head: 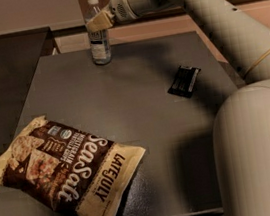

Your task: Move blue plastic bottle near brown chip bag

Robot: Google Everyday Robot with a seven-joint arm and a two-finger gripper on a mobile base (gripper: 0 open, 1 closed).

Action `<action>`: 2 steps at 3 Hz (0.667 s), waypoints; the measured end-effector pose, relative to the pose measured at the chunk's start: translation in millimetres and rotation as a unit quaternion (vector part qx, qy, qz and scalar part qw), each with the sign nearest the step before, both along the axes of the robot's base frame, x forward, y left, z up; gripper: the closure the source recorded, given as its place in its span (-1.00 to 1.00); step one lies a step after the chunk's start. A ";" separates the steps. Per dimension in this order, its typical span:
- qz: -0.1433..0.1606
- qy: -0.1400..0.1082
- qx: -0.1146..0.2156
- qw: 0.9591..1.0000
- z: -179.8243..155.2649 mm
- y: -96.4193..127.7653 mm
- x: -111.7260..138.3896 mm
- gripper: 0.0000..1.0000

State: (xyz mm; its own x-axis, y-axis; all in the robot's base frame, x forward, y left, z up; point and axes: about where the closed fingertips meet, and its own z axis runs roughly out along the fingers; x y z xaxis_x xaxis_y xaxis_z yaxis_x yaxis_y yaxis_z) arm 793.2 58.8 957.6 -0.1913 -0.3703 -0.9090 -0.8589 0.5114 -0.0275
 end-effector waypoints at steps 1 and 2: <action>0.020 -0.003 -0.002 1.000 7.9 -6.9 -18.8 0.90; 0.057 -0.021 -0.010 0.998 20.8 -16.3 -55.3 1.00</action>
Offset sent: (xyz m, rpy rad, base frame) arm -0.1080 -0.0362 0.0389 -0.0498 -0.1052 0.2091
